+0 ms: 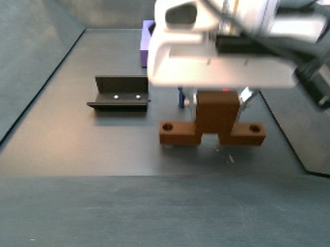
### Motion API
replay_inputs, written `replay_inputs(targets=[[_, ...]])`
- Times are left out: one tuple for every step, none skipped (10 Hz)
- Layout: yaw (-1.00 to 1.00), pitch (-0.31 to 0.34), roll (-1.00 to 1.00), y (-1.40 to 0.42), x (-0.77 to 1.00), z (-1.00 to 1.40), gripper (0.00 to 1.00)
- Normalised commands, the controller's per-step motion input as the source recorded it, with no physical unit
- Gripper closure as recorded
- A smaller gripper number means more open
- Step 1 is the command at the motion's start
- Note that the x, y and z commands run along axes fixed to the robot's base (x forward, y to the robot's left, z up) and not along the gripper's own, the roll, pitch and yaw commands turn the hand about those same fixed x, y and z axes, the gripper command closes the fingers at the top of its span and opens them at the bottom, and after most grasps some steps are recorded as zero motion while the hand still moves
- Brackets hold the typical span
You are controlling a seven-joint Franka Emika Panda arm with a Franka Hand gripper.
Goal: Pick up the brown object. Move up. Move to above the board. Insert the brown object.
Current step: Move up, then move to above the board.
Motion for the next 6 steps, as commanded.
replay_inputs(targets=[[0.03, 0.055, 0.04, 0.00, -0.07, 0.51, 1.00], [0.03, 0.042, 0.07, -0.01, -0.03, 0.23, 1.00], [0.00, 0.000, 0.00, 0.00, 0.00, 1.40, 1.00], [-0.01, 0.022, -0.05, 0.00, -0.03, 1.40, 1.00], [-0.01, 0.027, -0.02, -0.01, -0.05, 1.40, 1.00], [0.00, 0.016, 0.01, 0.00, 0.00, 1.40, 1.00]])
